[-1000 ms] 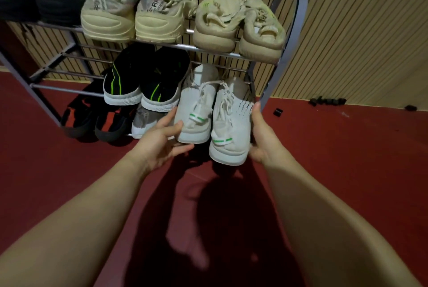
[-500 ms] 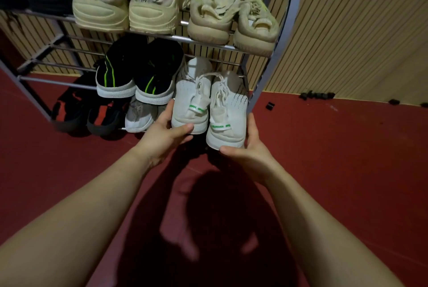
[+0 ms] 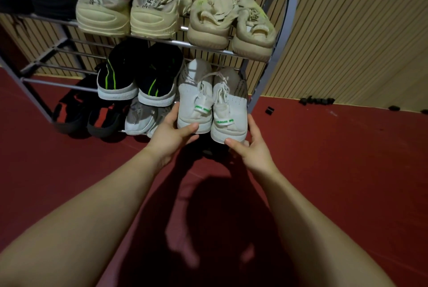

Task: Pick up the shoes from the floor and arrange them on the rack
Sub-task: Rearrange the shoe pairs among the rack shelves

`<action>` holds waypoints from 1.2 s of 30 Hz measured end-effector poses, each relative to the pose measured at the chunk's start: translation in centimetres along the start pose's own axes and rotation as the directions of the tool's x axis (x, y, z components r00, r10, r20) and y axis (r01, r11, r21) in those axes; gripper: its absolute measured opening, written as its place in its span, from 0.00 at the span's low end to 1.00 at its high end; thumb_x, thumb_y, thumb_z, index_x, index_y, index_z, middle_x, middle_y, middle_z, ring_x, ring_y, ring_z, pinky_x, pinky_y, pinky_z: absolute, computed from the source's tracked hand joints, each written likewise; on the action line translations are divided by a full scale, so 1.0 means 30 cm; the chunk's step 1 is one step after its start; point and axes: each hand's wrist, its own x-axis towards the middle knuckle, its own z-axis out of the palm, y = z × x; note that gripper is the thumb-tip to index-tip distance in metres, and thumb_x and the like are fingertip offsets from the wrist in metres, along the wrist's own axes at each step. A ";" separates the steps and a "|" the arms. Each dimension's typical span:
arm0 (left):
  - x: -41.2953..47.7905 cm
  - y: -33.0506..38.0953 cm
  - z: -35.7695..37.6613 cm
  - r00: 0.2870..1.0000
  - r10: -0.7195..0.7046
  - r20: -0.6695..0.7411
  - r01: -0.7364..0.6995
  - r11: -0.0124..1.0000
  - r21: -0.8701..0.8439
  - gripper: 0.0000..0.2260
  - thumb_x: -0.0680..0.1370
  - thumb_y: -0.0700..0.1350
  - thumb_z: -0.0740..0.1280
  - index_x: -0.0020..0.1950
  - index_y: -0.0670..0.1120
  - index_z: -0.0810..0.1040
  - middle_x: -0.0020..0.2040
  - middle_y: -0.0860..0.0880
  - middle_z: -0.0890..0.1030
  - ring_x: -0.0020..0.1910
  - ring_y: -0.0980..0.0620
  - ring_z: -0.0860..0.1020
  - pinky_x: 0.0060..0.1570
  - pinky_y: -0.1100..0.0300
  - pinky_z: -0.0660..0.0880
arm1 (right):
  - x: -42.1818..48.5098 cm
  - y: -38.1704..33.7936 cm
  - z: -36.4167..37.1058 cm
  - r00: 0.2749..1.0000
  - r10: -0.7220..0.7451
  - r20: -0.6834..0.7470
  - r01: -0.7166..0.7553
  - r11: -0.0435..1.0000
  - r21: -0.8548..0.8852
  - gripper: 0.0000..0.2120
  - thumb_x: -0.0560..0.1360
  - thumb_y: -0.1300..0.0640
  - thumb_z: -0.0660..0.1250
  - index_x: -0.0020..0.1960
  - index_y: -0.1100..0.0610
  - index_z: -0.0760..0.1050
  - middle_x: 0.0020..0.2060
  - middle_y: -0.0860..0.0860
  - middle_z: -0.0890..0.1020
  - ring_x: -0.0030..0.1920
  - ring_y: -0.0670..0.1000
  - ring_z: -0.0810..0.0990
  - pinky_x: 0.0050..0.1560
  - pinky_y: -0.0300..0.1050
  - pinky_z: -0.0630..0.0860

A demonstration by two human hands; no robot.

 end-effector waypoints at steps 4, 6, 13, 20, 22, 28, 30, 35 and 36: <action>0.060 0.032 -0.020 1.000 -0.029 0.002 0.029 0.999 0.030 0.29 0.77 0.35 0.65 0.73 0.57 0.63 0.64 0.51 0.77 0.60 0.51 0.77 0.45 0.63 0.79 | 0.033 0.024 0.037 0.997 -0.035 -0.073 0.034 0.999 -0.017 0.36 0.73 0.69 0.68 0.75 0.49 0.57 0.64 0.53 0.77 0.56 0.47 0.81 0.54 0.40 0.78; 0.090 0.055 -0.030 0.999 -0.041 0.026 0.038 0.996 0.086 0.28 0.77 0.37 0.65 0.73 0.58 0.63 0.65 0.52 0.76 0.60 0.52 0.77 0.44 0.62 0.79 | 0.068 0.028 0.058 0.992 -0.059 -0.115 0.055 0.998 -0.037 0.35 0.74 0.66 0.69 0.75 0.51 0.57 0.66 0.52 0.75 0.63 0.49 0.77 0.62 0.47 0.75; 0.137 0.032 -0.033 0.997 -0.050 -0.054 0.066 0.933 0.354 0.31 0.79 0.46 0.64 0.75 0.64 0.51 0.64 0.50 0.75 0.46 0.46 0.82 0.36 0.59 0.79 | 0.182 0.043 0.091 0.949 -0.114 -0.293 0.016 0.949 -0.316 0.40 0.65 0.40 0.66 0.74 0.46 0.59 0.68 0.47 0.73 0.66 0.48 0.72 0.65 0.54 0.72; 0.138 0.035 -0.045 0.985 0.120 -0.123 -0.013 0.767 0.641 0.31 0.75 0.58 0.64 0.74 0.65 0.51 0.59 0.50 0.79 0.49 0.44 0.81 0.51 0.47 0.78 | 0.178 0.035 0.098 0.909 -0.161 -0.384 -0.055 0.867 -0.495 0.33 0.74 0.49 0.68 0.75 0.50 0.59 0.69 0.50 0.65 0.61 0.49 0.74 0.57 0.43 0.71; 0.082 -0.022 -0.061 0.977 0.158 -0.141 -0.048 0.812 0.581 0.27 0.78 0.54 0.62 0.74 0.64 0.55 0.53 0.55 0.80 0.43 0.51 0.83 0.50 0.48 0.80 | 0.139 0.078 0.102 0.902 -0.170 -0.396 -0.048 0.874 -0.484 0.31 0.75 0.50 0.67 0.75 0.50 0.59 0.66 0.49 0.65 0.42 0.41 0.77 0.49 0.42 0.73; -0.036 -0.189 -0.134 0.968 0.067 -0.241 0.094 0.796 0.598 0.26 0.79 0.45 0.63 0.75 0.53 0.58 0.46 0.56 0.75 0.48 0.58 0.76 0.41 0.78 0.65 | 0.070 0.275 0.074 0.804 0.298 -0.514 -0.425 0.893 -0.147 0.33 0.75 0.50 0.66 0.75 0.50 0.55 0.68 0.56 0.68 0.59 0.53 0.75 0.60 0.44 0.69; -0.018 -0.209 -0.151 0.967 -0.004 -0.255 0.156 0.801 0.578 0.29 0.79 0.46 0.64 0.77 0.53 0.56 0.58 0.50 0.76 0.56 0.55 0.73 0.52 0.71 0.64 | 0.073 0.321 0.081 0.801 0.416 -0.430 -0.497 0.863 -0.089 0.34 0.75 0.49 0.65 0.75 0.50 0.52 0.70 0.52 0.67 0.63 0.57 0.74 0.64 0.55 0.71; 0.018 -0.270 -0.151 0.959 -0.108 -0.262 0.236 0.815 0.528 0.34 0.77 0.49 0.67 0.76 0.59 0.51 0.64 0.44 0.76 0.61 0.45 0.76 0.65 0.53 0.70 | 0.121 0.340 0.099 0.797 0.530 -0.290 -0.530 0.844 0.086 0.34 0.77 0.50 0.65 0.76 0.50 0.49 0.62 0.46 0.66 0.62 0.56 0.74 0.56 0.52 0.75; 0.024 -0.280 -0.151 0.957 -0.116 -0.265 0.240 0.828 0.506 0.35 0.76 0.49 0.67 0.76 0.60 0.51 0.62 0.44 0.77 0.61 0.44 0.76 0.64 0.50 0.71 | 0.134 0.332 0.104 0.795 0.547 -0.261 -0.530 0.837 0.140 0.33 0.77 0.51 0.65 0.76 0.49 0.50 0.59 0.45 0.66 0.62 0.56 0.74 0.56 0.52 0.74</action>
